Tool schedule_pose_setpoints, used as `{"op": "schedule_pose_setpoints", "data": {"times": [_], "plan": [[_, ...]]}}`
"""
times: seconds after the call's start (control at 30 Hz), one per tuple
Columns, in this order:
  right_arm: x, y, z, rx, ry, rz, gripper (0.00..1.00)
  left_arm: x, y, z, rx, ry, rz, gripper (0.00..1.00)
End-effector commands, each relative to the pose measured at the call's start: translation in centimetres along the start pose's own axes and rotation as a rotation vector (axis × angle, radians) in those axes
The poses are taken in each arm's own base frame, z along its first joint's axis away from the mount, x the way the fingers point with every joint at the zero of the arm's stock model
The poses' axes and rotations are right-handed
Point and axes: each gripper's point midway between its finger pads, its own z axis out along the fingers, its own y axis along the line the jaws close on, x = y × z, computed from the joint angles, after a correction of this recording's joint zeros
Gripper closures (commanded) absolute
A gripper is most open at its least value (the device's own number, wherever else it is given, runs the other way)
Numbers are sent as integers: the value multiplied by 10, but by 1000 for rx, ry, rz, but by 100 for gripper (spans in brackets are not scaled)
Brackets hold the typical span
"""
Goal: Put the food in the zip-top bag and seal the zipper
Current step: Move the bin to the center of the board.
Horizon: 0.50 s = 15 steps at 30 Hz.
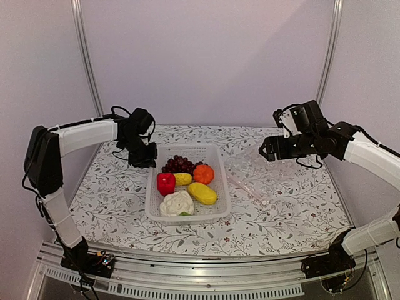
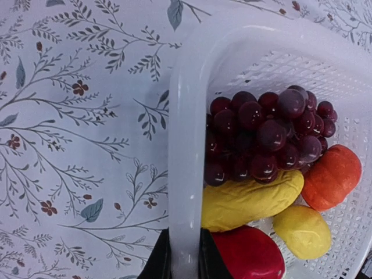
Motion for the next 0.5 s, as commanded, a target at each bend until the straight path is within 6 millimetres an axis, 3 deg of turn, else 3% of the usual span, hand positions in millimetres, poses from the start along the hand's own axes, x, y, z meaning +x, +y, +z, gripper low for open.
{"op": "schedule_pose_setpoints", "data": {"times": [0.0, 0.13, 0.23, 0.37, 0.47], "plan": [[20, -7, 11, 29, 82, -53, 13, -68, 16, 7, -33, -141, 16, 100], [37, -11, 34, 56, 180, -99, 23, -99, 16, 27, -36, -162, 112, 98], [47, -15, 52, 81, 240, -129, 29, -118, 12, 32, -33, -181, 150, 74], [58, -20, 72, 123, 294, -187, 36, -141, 8, -6, -40, -265, 130, 50], [63, -14, 83, 147, 304, -268, 37, -146, 1, -47, 1, -334, 107, 46]]}}
